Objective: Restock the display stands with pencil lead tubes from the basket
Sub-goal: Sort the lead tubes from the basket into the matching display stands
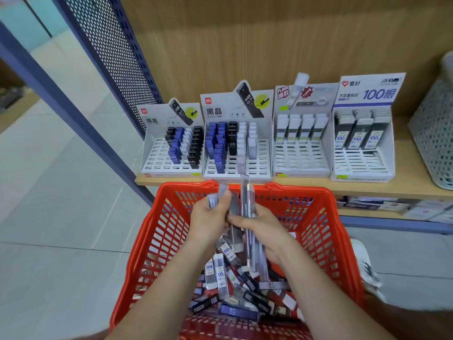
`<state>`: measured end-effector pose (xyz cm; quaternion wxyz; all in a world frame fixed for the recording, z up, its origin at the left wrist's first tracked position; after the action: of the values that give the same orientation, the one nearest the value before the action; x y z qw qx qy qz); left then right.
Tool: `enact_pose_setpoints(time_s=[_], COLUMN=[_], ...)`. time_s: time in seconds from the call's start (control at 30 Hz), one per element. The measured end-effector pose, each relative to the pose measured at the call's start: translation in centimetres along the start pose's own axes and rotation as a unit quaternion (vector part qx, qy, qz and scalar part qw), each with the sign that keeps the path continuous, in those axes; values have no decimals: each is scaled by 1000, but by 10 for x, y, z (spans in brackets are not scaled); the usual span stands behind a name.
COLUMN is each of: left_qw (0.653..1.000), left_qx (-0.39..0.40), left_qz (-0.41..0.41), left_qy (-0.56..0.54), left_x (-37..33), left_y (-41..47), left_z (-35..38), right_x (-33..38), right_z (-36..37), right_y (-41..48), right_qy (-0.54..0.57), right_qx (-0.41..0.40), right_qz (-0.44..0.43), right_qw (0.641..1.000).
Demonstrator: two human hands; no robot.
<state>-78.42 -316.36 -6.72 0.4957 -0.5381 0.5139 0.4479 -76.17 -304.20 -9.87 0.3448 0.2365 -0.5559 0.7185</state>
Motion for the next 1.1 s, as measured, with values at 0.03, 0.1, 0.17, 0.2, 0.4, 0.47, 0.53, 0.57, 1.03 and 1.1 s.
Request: enact_pose_setpoints(time_s=[0.03,0.1,0.17,0.2,0.4,0.47,0.53,0.57,1.03,1.1], left_qw=[1000,998,997,996,991,990,987,985,996,995], left_qx=[7,24,58,77,125,134,156,165,51,5], left_qz=[-11,-27,-31,-34,-44,-45,-41,-41,35,65], left_qy=[-20,-45,-27,-7,13,22,21,13,58,71], left_x=[-6,-15,-22,-25,-39,-43,-49,-52,-71,-76], left_y=[-1,-1,0,0,2,3,3,2,17,22], left_z=[1,1,1,2,1,0,1,1,-12,-13], right_x=[2,8,15,19,41,44,47,49,64,65], right_z=[-1,-2,-2,-1,-2,-4,-4,-3,-18,-19], right_y=[-1,-6,-10,-13,-19,-20,-21,-22,-19,-22], right_qy=[4,22,55,65,71,76,96,106,200,158], right_qx=[1,7,9,6,-35,-48,-37,-26,-75,-75], right_qz=[-1,2,5,4,-48,-66,-80,-85,-82,-82], right_qw=[1000,1000,998,998,996,994,991,990,974,981])
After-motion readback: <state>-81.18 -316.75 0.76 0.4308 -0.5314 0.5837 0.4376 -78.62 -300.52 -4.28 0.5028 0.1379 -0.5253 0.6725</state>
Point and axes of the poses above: each hand's wrist, its own y-axis towards the middle knuckle, its own z-axis out of the palm, x = y × z, the point moved 2 cm from there along y, towards the middle knuckle, and after that the axes turned 14 degrees about z, right-handed, at the moved point
